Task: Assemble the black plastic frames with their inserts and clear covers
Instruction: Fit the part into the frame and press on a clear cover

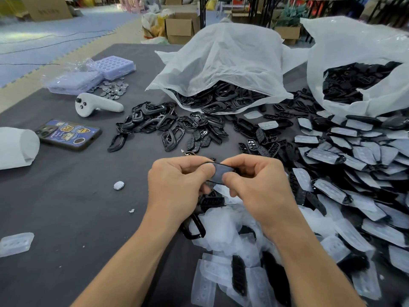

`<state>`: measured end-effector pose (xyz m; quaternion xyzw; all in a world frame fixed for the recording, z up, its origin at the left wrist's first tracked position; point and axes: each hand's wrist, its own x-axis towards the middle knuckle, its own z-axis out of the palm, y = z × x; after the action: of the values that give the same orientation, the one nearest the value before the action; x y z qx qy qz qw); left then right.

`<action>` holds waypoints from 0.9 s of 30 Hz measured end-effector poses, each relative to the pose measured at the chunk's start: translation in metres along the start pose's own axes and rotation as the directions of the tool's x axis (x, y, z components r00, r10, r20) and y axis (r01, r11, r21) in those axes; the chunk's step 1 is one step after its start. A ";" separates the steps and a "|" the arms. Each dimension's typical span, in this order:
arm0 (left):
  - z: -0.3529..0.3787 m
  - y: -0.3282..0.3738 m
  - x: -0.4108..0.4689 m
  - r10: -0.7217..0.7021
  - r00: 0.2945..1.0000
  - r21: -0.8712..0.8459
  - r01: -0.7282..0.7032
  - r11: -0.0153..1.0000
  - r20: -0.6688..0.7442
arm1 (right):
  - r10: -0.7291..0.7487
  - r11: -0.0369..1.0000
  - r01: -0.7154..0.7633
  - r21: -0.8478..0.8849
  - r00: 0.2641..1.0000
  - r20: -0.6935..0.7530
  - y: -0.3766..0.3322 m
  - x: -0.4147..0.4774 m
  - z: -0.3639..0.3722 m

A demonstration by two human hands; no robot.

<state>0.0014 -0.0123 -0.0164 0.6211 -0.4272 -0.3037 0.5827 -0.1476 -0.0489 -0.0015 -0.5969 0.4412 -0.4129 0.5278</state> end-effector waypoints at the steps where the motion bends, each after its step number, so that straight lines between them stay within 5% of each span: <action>1: 0.001 0.000 0.000 0.004 1.000 -0.009 -0.004 1.000 -0.020 | 0.002 1.000 -0.001 0.021 1.000 -0.023 0.001 0.001 0.001; 7: 0.005 0.000 -0.002 -0.022 1.000 -0.039 0.022 0.999 0.014 | -0.019 0.999 0.022 0.030 0.995 -0.095 0.004 0.003 0.001; 18: 0.007 -0.005 -0.002 0.054 0.994 0.062 -0.048 0.997 -0.097 | 0.049 0.989 -0.050 0.141 0.999 0.005 0.004 0.003 0.002; 24: 0.004 -0.009 0.002 -0.055 0.992 -0.027 0.058 0.998 0.111 | 0.076 0.983 -0.058 0.175 0.993 -0.095 0.005 0.005 -0.006; 27: 0.006 -0.012 0.005 -0.091 0.991 -0.008 0.093 0.996 0.096 | 0.024 1.000 -0.023 0.007 0.995 -0.092 0.006 0.004 -0.010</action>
<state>0.0009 -0.0198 -0.0282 0.6212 -0.4236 -0.3623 0.5507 -0.1565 -0.0559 -0.0060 -0.5705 0.4709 -0.4350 0.5135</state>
